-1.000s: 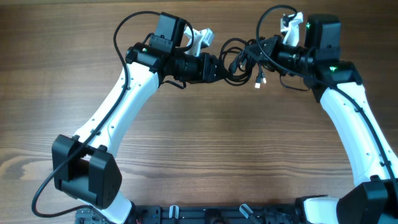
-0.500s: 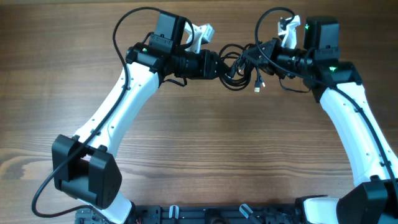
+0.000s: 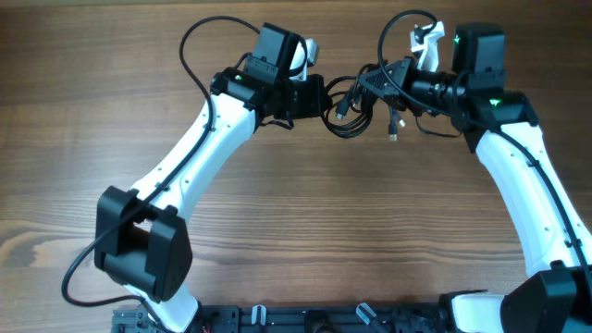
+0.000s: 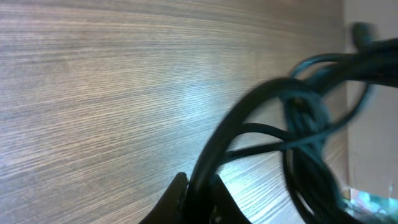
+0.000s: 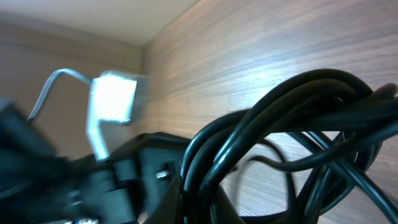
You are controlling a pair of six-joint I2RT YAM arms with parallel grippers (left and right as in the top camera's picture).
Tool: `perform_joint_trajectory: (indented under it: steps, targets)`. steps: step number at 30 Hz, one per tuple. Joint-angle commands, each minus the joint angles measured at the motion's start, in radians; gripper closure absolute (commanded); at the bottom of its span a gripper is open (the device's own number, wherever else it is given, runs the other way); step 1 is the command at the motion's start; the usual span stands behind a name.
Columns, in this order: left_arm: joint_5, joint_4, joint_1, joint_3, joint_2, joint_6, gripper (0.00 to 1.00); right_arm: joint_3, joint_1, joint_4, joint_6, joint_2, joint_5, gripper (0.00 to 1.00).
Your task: Untangle cables
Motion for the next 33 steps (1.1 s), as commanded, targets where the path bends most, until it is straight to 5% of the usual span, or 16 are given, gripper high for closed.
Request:
perform_joint_trajectory:
  steps: [1,12,24,29,33]
  targets:
    - [-0.053,0.0,0.0,0.001,0.041,-0.028,0.96,0.018,-0.005,0.065,0.001,-0.038,-0.136,0.96]
    - [-0.145,-0.121,0.002,0.001,0.062,-0.014,0.96,0.018,-0.148,0.18,0.085,-0.041,-0.116,0.96]
    - [-0.225,-0.175,0.002,0.001,0.057,0.116,0.96,0.018,-0.093,-0.056,-0.093,-0.041,0.013,0.96]
    - [-0.225,-0.179,0.006,0.001,0.027,0.116,0.51,0.018,-0.003,-0.198,-0.156,-0.041,0.218,0.95]
    - [-0.21,-0.183,0.021,0.001,-0.011,0.116,0.37,0.018,0.053,-0.305,-0.203,-0.04,0.383,0.95]
